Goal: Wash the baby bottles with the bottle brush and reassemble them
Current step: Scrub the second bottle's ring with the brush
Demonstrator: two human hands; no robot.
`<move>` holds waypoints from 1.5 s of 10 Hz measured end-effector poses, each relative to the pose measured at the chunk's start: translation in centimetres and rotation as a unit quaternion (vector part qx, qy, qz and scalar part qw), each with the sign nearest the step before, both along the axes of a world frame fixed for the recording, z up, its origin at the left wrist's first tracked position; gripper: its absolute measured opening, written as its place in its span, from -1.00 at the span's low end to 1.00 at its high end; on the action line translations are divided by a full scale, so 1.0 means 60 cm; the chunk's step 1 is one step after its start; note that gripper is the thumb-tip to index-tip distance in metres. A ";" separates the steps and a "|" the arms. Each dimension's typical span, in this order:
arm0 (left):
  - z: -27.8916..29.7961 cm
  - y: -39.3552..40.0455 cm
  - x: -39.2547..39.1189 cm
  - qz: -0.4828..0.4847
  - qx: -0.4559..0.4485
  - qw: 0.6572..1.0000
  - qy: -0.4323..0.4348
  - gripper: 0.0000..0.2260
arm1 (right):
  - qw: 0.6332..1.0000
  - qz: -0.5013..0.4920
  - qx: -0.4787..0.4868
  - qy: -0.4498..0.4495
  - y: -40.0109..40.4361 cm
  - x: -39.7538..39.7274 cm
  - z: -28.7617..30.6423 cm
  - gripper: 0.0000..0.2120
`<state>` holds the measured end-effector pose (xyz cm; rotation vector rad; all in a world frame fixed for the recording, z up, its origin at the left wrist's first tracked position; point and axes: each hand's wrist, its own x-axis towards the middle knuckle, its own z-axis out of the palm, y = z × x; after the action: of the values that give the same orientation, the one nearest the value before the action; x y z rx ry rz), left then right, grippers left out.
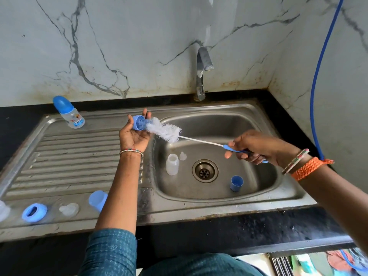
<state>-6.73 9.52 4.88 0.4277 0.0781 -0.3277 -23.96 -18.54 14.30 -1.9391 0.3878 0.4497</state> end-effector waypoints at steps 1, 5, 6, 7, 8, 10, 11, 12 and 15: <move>0.006 -0.005 0.000 0.008 0.059 0.996 0.065 -0.58 | 0.901 0.027 -0.349 -0.256 0.005 -0.007 -0.022 -0.89; -0.012 -0.010 0.007 0.038 0.143 0.985 0.089 -0.74 | 0.774 0.035 -0.510 -0.373 0.013 -0.021 -0.045 -0.77; -0.012 -0.016 0.000 0.024 0.120 0.991 0.048 -0.76 | 0.998 0.040 -0.018 0.051 0.026 -0.021 -0.004 -0.80; -0.013 -0.017 -0.002 0.016 0.085 0.995 0.043 -0.60 | 0.999 0.020 -0.032 0.026 0.021 -0.016 -0.007 -0.78; -0.018 -0.019 -0.002 0.019 0.115 0.991 0.064 -0.74 | 0.810 0.012 -0.533 -0.244 0.019 -0.025 -0.031 -0.85; -0.016 -0.010 -0.007 -0.008 0.103 0.994 0.031 -0.57 | 0.972 0.065 -0.205 -0.089 0.024 -0.022 -0.003 -0.79; -0.012 -0.006 -0.013 -0.013 0.081 0.996 0.025 -0.74 | 0.982 0.077 0.144 0.092 0.010 -0.015 0.006 -0.70; -0.006 -0.006 -0.010 0.020 0.099 0.992 0.080 -0.71 | 0.945 0.092 -0.292 -0.114 0.023 -0.019 -0.003 -0.76; -0.036 -0.041 0.008 -0.018 0.277 0.947 0.163 -0.70 | 0.762 0.018 -0.555 -0.334 0.035 -0.008 -0.059 -0.83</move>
<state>-6.27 7.07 2.75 0.9313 0.4953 -0.4093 -24.42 -16.45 10.77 -3.0645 0.1162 -0.6517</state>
